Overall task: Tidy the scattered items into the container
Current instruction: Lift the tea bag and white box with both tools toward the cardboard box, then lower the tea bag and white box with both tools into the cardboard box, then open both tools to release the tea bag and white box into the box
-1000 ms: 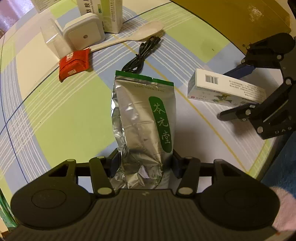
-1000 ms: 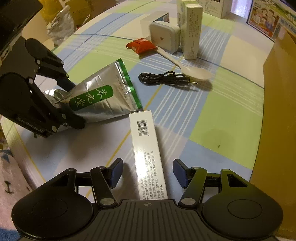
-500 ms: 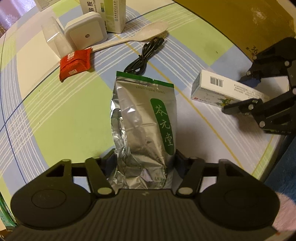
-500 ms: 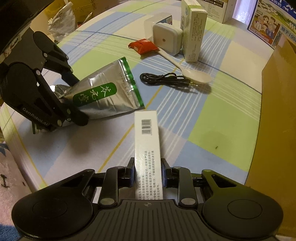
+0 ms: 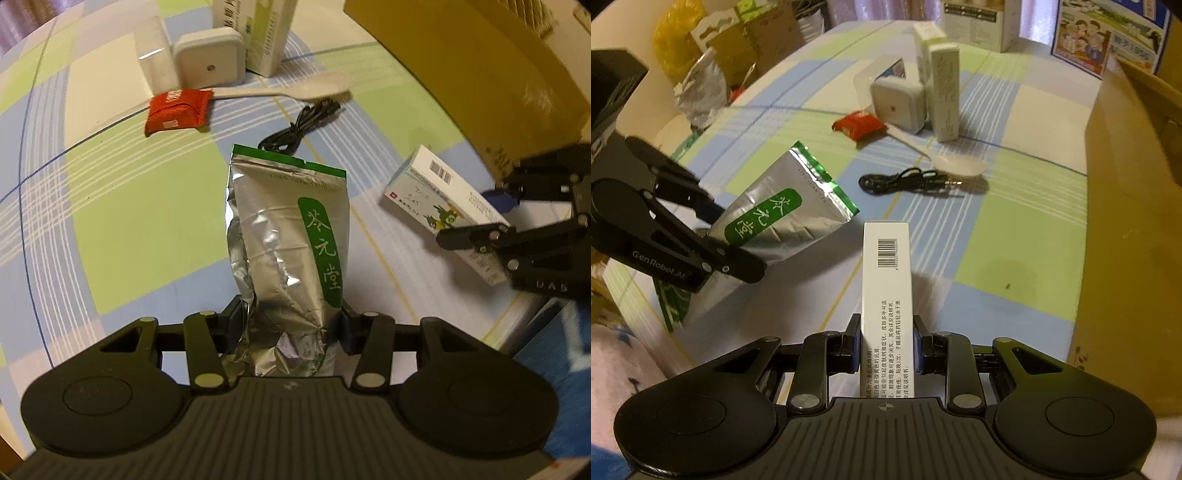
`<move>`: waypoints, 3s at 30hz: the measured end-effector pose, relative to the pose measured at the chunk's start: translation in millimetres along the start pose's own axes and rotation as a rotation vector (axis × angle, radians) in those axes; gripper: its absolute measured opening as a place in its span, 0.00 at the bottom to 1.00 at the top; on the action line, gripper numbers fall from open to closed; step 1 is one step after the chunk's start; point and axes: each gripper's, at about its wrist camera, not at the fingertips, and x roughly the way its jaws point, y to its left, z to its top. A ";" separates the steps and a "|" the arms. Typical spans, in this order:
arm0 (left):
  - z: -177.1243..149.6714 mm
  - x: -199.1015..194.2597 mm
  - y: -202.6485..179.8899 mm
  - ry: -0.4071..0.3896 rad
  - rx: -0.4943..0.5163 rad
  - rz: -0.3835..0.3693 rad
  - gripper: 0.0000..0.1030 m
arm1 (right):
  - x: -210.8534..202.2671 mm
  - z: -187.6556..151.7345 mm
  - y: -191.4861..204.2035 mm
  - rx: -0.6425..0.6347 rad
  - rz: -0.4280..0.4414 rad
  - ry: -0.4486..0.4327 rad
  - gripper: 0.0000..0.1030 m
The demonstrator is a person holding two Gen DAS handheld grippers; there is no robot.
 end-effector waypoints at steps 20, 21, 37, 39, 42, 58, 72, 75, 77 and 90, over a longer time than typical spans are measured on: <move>1.4 -81.7 -57.7 -0.161 -0.180 -0.046 0.43 | -101.1 -22.1 -4.8 0.132 -0.071 -0.193 0.22; 3.4 -84.8 -61.8 -0.168 -0.181 -0.052 0.43 | -106.6 -23.1 -6.5 0.137 -0.077 -0.202 0.22; 73.8 -112.7 -156.0 -0.261 -0.142 -0.171 0.43 | -199.9 -34.7 -81.5 0.195 -0.245 -0.299 0.22; 83.5 -111.5 -167.6 -0.265 -0.135 -0.180 0.43 | -207.5 -36.0 -94.1 0.207 -0.265 -0.302 0.22; 97.7 -108.7 -184.3 -0.267 -0.122 -0.197 0.43 | -216.3 -38.3 -112.0 0.215 -0.288 -0.305 0.22; 163.8 -72.9 -225.0 -0.263 -0.167 -0.291 0.43 | -217.9 -31.9 -186.1 0.264 -0.326 -0.311 0.22; 207.1 -20.1 -213.8 -0.260 -0.287 -0.304 0.43 | -184.5 -14.3 -225.1 0.294 -0.309 -0.281 0.22; 210.7 -12.1 -209.3 -0.263 -0.305 -0.298 0.43 | -178.4 -13.7 -227.9 0.293 -0.303 -0.273 0.22; 212.0 -8.4 -206.3 -0.268 -0.314 -0.291 0.43 | -174.6 -12.5 -230.2 0.295 -0.300 -0.268 0.22; 199.0 -19.4 -196.0 -0.329 -0.280 -0.253 0.50 | -161.4 -11.4 -233.7 0.300 -0.278 -0.251 0.22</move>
